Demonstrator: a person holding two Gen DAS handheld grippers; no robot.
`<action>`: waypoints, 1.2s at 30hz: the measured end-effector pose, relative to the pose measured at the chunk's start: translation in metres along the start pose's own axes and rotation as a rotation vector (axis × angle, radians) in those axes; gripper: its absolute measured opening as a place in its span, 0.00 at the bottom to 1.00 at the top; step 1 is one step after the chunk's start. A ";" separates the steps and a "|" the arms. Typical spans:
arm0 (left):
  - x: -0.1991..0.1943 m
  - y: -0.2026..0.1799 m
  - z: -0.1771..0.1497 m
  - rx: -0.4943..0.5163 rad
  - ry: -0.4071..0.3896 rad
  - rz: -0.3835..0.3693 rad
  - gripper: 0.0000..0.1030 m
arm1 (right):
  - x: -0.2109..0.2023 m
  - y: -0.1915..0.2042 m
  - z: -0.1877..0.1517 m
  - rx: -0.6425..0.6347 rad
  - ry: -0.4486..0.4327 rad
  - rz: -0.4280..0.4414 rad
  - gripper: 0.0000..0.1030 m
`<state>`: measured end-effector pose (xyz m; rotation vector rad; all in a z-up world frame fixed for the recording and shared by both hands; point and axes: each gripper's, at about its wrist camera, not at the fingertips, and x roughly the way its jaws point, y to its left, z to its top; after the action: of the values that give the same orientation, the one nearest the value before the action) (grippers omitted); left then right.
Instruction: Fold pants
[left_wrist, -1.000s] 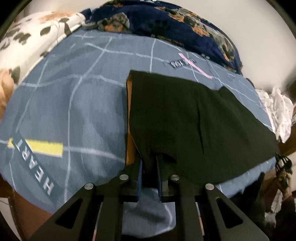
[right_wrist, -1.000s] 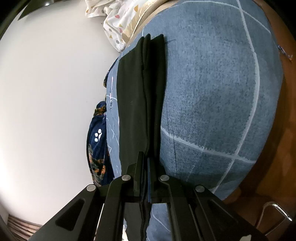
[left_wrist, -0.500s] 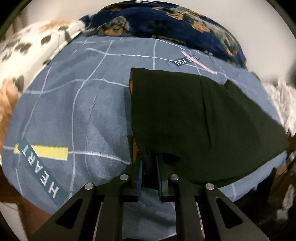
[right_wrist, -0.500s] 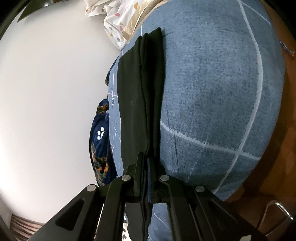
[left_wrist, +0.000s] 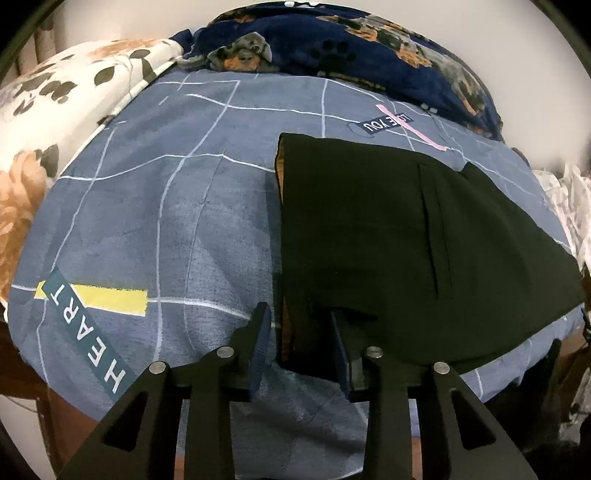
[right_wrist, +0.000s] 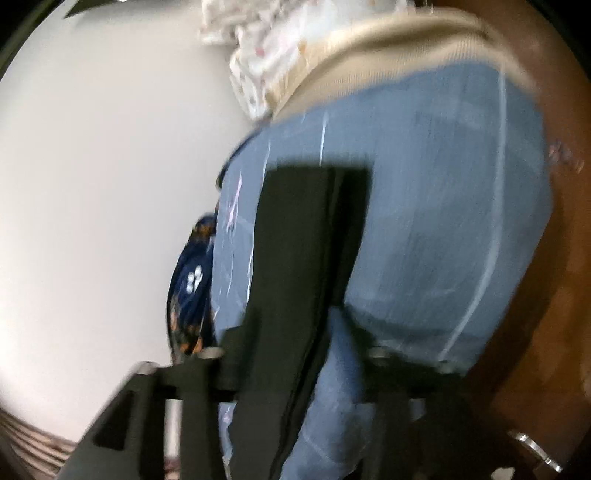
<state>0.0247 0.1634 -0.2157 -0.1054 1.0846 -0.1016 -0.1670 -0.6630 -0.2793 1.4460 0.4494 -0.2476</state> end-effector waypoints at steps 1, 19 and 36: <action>0.000 0.000 0.000 0.002 0.001 0.001 0.34 | -0.005 -0.003 0.004 0.011 -0.006 0.003 0.55; 0.000 0.000 0.000 0.022 -0.009 0.046 0.47 | 0.001 -0.003 0.027 0.023 -0.040 0.029 0.55; 0.001 0.000 -0.001 0.036 -0.021 0.064 0.54 | 0.030 0.005 0.032 -0.029 0.017 0.028 0.50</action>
<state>0.0246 0.1631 -0.2170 -0.0393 1.0637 -0.0628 -0.1331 -0.6906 -0.2858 1.4263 0.4444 -0.2060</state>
